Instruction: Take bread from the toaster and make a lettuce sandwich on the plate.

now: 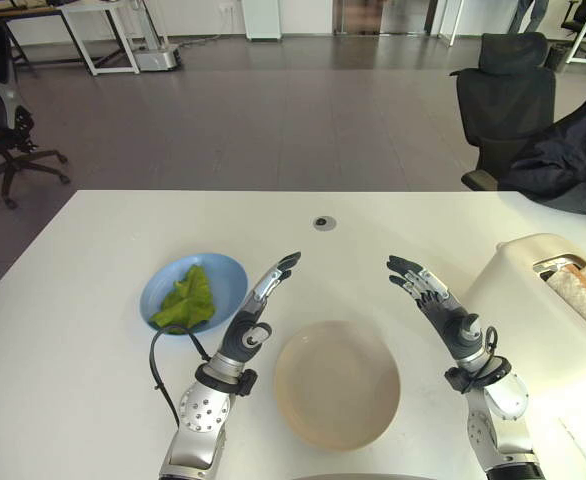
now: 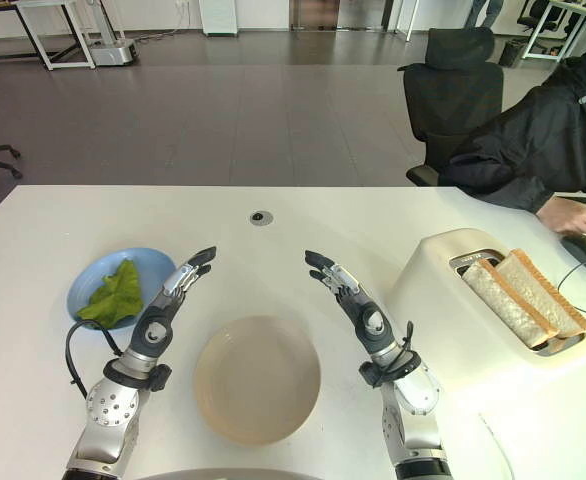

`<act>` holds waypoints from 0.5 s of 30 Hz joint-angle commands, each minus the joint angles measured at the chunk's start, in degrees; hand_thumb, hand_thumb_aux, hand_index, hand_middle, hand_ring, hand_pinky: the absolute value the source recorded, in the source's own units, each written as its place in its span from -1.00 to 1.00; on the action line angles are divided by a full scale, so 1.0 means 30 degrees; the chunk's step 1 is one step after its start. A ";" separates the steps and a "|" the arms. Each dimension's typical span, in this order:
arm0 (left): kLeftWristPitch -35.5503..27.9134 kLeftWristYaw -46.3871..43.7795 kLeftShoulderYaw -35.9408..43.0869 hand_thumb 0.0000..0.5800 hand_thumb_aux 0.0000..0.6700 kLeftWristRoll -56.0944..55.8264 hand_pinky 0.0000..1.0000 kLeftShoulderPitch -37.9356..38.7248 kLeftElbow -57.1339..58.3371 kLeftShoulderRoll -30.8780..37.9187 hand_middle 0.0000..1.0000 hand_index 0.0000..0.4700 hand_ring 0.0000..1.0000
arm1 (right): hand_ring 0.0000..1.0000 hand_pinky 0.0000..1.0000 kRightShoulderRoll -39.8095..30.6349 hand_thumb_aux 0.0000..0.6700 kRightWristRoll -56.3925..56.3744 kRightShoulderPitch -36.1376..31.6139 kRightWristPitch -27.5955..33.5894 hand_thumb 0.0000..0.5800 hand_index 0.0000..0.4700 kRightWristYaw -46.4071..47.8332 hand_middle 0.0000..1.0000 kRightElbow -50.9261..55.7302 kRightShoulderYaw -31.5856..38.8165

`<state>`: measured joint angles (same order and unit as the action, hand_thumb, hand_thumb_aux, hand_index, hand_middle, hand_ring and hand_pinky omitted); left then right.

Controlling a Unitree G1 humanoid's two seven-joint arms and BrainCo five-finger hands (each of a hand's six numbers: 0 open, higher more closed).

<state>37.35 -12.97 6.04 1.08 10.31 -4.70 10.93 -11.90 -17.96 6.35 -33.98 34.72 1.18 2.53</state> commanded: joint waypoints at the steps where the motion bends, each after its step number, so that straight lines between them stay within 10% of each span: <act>1: -0.0206 0.0039 -0.0108 -1.00 -1.00 0.0112 -1.00 0.0040 0.0174 0.0037 -1.00 -1.00 -1.00 | -1.00 -1.00 -0.0088 -1.00 0.0145 -0.0118 0.0050 -1.00 -1.00 -0.0013 -1.00 0.0026 -0.0086; 15: -0.0219 0.0143 -0.0158 -1.00 -1.00 0.0214 -1.00 0.0007 0.0192 0.0037 -1.00 -1.00 -1.00 | -1.00 -1.00 -0.0038 -1.00 0.0171 -0.0070 0.0078 -1.00 -1.00 -0.0029 -1.00 0.0052 -0.0049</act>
<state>37.35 -12.67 5.88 1.12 10.31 -4.61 10.92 -11.86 -17.92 6.35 -33.97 34.69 1.19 2.48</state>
